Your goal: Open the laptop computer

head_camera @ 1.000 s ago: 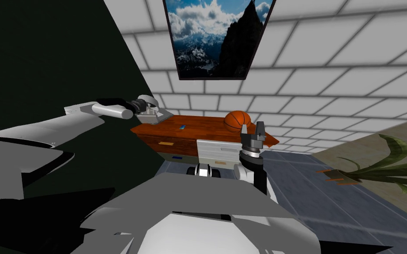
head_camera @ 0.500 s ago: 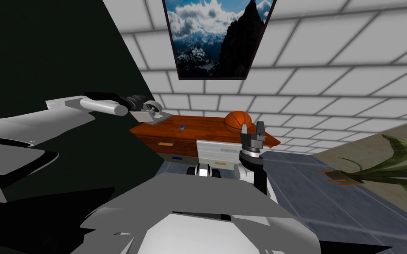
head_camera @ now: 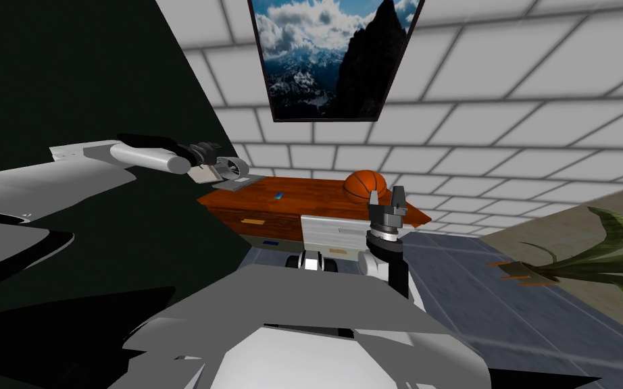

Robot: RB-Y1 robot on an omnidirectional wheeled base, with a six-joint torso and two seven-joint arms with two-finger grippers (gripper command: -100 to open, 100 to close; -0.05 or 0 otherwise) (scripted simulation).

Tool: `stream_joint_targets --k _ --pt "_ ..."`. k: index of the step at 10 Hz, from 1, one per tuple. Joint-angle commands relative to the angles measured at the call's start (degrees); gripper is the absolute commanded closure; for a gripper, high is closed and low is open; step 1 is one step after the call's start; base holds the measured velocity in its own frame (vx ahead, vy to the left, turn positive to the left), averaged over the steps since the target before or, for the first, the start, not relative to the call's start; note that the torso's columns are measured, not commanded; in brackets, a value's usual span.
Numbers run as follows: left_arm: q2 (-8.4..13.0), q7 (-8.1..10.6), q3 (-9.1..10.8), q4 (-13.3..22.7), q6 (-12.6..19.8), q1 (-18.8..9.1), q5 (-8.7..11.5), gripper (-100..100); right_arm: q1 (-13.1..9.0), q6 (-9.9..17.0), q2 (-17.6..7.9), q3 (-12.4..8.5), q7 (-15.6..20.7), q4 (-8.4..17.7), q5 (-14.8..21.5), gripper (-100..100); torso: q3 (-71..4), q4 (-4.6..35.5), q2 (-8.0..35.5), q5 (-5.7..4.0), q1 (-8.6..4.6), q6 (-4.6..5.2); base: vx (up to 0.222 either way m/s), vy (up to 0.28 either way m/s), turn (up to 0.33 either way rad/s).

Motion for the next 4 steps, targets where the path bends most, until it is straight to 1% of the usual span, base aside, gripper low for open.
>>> stream_joint_targets --k 1,4 --pt "0.0 0.00 0.00 0.0 0.0 0.0 0.0 0 0.0 0.0 0.0 0.0 0.0 0.0 0.0 0 0.0 0.0 0.0 0.00 0.00 0.00 0.000 0.000 0.000" --pt "0.0 0.00 0.00 0.0 0.0 0.0 0.0 0 0.0 0.0 0.0 0.0 0.0 0.0 0.0 0 0.0 0.0 0.0 -0.01 -0.01 0.00 0.000 0.000 0.000"
